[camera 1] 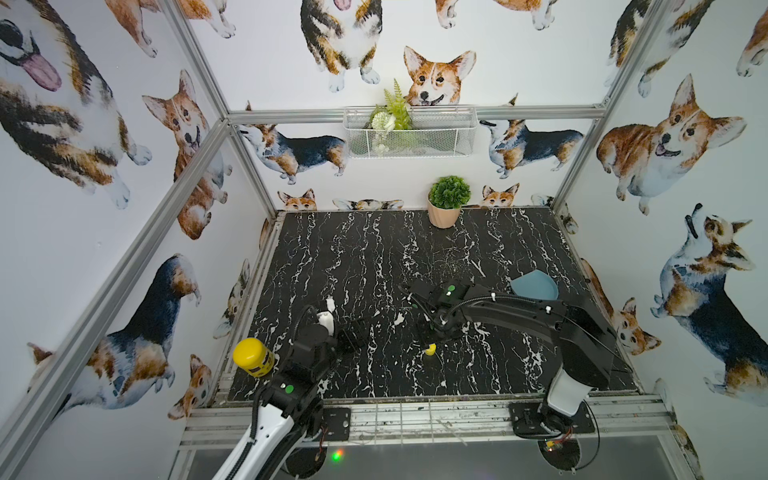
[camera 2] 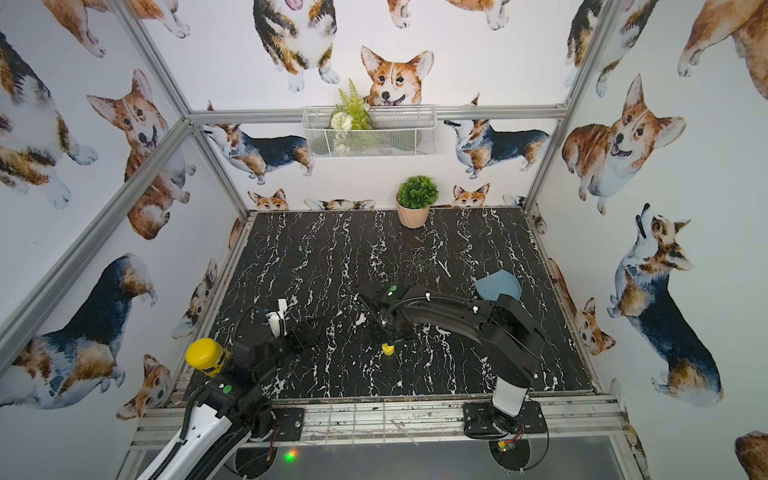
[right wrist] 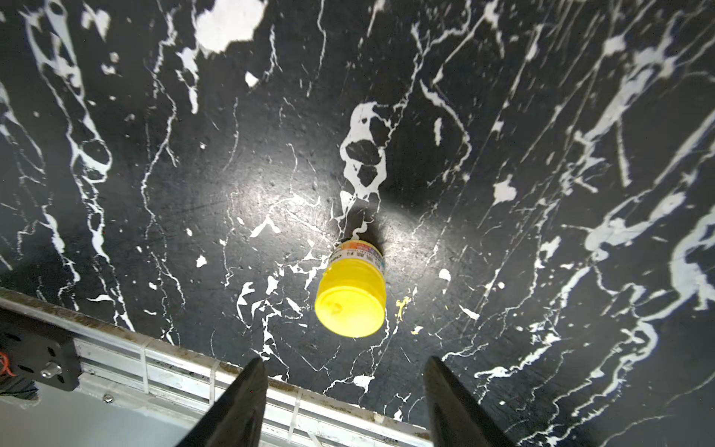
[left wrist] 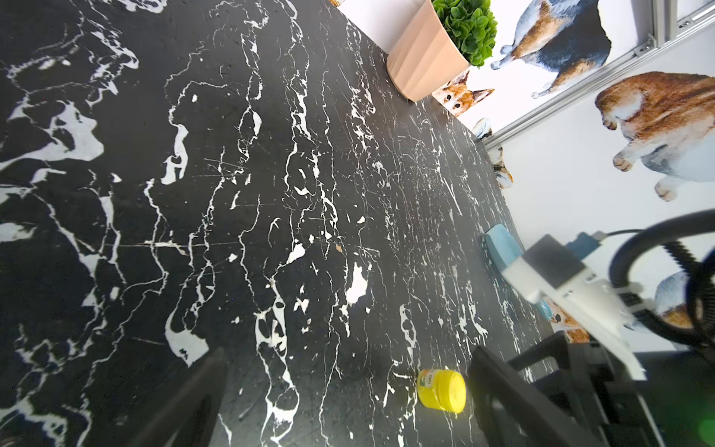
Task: Close the paint jar lid
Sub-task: Pick up the paint jar from the center of the board.
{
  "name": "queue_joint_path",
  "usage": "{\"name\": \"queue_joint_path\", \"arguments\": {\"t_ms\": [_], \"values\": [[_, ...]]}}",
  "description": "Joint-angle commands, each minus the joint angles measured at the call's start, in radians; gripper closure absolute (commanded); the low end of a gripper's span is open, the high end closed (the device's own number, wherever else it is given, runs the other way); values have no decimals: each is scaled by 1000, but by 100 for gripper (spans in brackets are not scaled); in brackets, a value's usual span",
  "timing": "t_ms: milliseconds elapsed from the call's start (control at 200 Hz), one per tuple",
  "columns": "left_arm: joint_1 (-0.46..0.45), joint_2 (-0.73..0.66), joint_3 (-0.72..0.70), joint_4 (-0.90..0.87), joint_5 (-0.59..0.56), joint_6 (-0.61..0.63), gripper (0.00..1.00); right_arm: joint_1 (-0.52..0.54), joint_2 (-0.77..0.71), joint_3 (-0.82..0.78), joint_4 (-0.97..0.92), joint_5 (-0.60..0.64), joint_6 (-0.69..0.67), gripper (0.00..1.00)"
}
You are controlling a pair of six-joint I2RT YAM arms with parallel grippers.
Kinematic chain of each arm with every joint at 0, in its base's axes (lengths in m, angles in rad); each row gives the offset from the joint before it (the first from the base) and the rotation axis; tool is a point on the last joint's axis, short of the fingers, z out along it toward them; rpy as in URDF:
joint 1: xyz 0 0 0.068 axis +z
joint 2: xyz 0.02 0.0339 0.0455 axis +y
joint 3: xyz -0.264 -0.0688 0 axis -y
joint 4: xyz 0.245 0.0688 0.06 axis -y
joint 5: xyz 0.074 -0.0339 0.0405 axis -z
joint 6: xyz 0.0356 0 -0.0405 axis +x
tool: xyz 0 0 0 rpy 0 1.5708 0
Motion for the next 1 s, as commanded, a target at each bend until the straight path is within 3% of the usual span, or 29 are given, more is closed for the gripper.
{"name": "queue_joint_path", "arguments": {"t_ms": [0,315,585,841,996], "values": [[-4,-13,-4,39,25,3,0,0,29,-3,-2,-19,0,35],[-9,-31,-13,41,29,2,0,0,104,4,16,-15,-9,36],[-12,-30,-18,66,44,0,0,0,148,8,22,-2,-15,54],[-14,60,-24,205,134,-17,0,-6,142,10,16,12,-30,65],[-16,162,-27,365,203,-50,0,-12,97,33,-27,22,-47,67]]}}
